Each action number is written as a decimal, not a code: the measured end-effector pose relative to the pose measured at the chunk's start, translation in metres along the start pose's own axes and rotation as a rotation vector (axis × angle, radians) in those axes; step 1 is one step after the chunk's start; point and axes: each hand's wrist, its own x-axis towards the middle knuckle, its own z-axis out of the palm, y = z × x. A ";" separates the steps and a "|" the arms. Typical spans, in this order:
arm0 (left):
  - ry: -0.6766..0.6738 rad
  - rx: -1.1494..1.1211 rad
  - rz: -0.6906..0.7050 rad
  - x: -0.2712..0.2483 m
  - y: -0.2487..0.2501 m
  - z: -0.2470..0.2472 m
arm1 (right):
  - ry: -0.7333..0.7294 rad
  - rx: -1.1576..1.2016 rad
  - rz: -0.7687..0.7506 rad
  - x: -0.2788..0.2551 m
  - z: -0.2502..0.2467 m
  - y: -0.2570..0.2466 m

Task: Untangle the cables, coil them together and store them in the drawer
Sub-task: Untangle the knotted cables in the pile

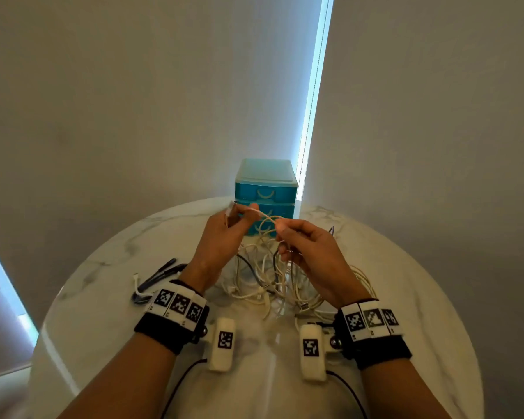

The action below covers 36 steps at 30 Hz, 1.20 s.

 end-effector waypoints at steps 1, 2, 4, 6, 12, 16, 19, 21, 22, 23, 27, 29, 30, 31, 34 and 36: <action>0.041 -0.102 -0.042 0.003 0.000 0.000 | -0.056 -0.020 0.035 -0.002 -0.001 0.001; 0.068 -0.218 -0.088 0.007 -0.002 -0.003 | -0.123 -0.084 0.063 -0.004 -0.001 0.001; 0.097 -0.489 -0.162 0.016 -0.003 -0.011 | -0.276 -0.335 0.091 -0.008 -0.003 0.003; 0.138 -0.662 -0.201 0.022 -0.004 -0.024 | -0.419 -0.603 0.104 -0.012 -0.007 0.000; 0.201 -0.810 -0.234 0.022 -0.004 -0.043 | -0.472 -0.885 0.140 -0.014 -0.003 -0.001; 0.058 -0.927 -0.154 0.016 0.009 -0.040 | -0.329 -0.966 0.108 -0.009 0.005 0.008; -0.034 -0.852 -0.149 0.011 0.018 -0.033 | -0.287 -1.017 0.041 -0.008 0.005 0.009; -0.055 -0.695 -0.161 0.008 0.019 -0.030 | -0.171 -0.896 -0.092 -0.005 0.000 0.002; -0.073 -0.618 -0.160 0.007 0.020 -0.028 | -0.069 -0.786 -0.154 -0.004 -0.004 -0.004; -0.099 -0.560 -0.153 0.005 0.020 -0.028 | 0.048 -0.655 -0.206 -0.003 -0.008 -0.010; -0.235 -0.425 -0.098 -0.001 0.026 -0.021 | 0.388 -0.164 -0.281 -0.003 -0.023 -0.030; -0.291 -0.288 -0.085 -0.003 0.026 -0.011 | 0.402 -0.061 -0.289 -0.005 -0.022 -0.032; -0.312 -0.207 -0.078 -0.006 0.027 -0.004 | 0.387 -0.036 -0.290 -0.006 -0.019 -0.034; -0.327 -0.134 -0.070 -0.010 0.030 0.003 | 0.372 -0.015 -0.293 -0.006 -0.016 -0.036; -0.401 -0.064 -0.081 -0.018 0.027 0.020 | 0.357 0.072 -0.324 -0.006 -0.004 -0.040; -0.381 -0.038 -0.066 -0.017 0.021 0.023 | 0.375 0.094 -0.329 -0.005 -0.002 -0.040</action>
